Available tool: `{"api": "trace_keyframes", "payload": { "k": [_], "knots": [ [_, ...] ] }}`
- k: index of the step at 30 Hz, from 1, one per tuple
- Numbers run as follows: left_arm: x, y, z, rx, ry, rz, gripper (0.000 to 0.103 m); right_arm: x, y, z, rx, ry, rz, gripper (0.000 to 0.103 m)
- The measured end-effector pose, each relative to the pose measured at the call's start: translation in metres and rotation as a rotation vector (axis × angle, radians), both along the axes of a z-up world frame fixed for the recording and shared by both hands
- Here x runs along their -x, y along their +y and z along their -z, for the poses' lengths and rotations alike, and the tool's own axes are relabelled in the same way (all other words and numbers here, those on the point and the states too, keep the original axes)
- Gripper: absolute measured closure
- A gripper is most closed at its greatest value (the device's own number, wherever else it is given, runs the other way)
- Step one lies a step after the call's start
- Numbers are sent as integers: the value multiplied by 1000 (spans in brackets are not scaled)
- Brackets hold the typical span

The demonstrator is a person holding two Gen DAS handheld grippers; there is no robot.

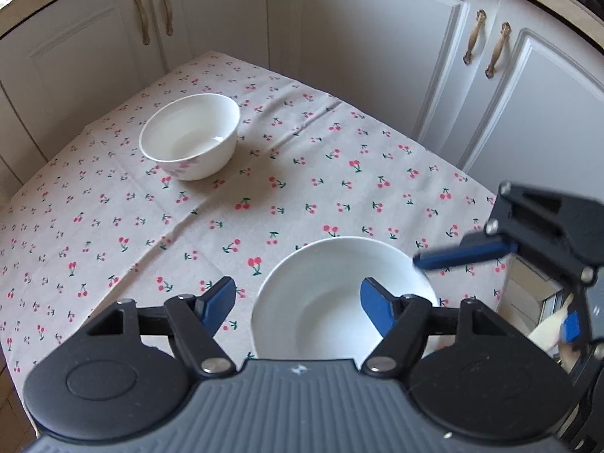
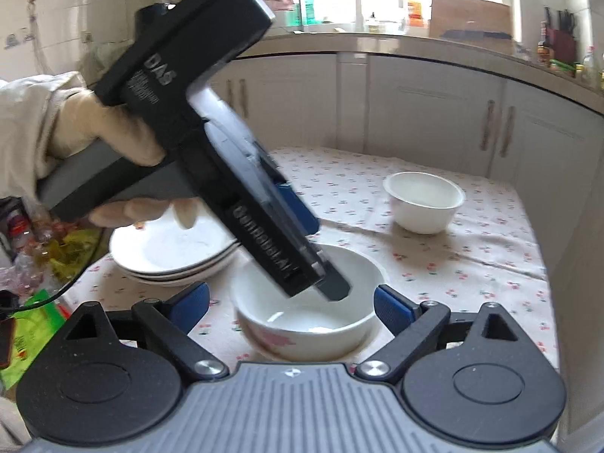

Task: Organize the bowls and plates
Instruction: 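Lower the held bowl into the pink-flowered bowl and open both tools, then move both tools to the last white bowl on the cloth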

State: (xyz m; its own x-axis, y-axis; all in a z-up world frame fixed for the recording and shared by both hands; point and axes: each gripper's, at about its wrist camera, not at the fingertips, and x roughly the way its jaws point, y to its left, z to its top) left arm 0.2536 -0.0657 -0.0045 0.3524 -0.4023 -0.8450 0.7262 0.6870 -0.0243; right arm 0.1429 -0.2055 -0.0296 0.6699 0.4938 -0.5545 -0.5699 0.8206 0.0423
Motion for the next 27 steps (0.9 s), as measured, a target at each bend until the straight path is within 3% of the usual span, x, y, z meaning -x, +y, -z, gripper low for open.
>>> {"api": "trace_keyframes", "payload": {
  "k": [7, 14, 27],
  "knots": [
    [3, 11, -8, 8, -20, -20, 26, 1, 3, 7, 10, 27, -11, 6],
    [-5, 17, -20, 38, -58, -27, 20, -7, -9, -14, 43, -32, 9, 5],
    [-87, 15, -12, 139, -64, -117, 17, -103, -58, -20, 88, -14, 103, 4]
  ]
}}
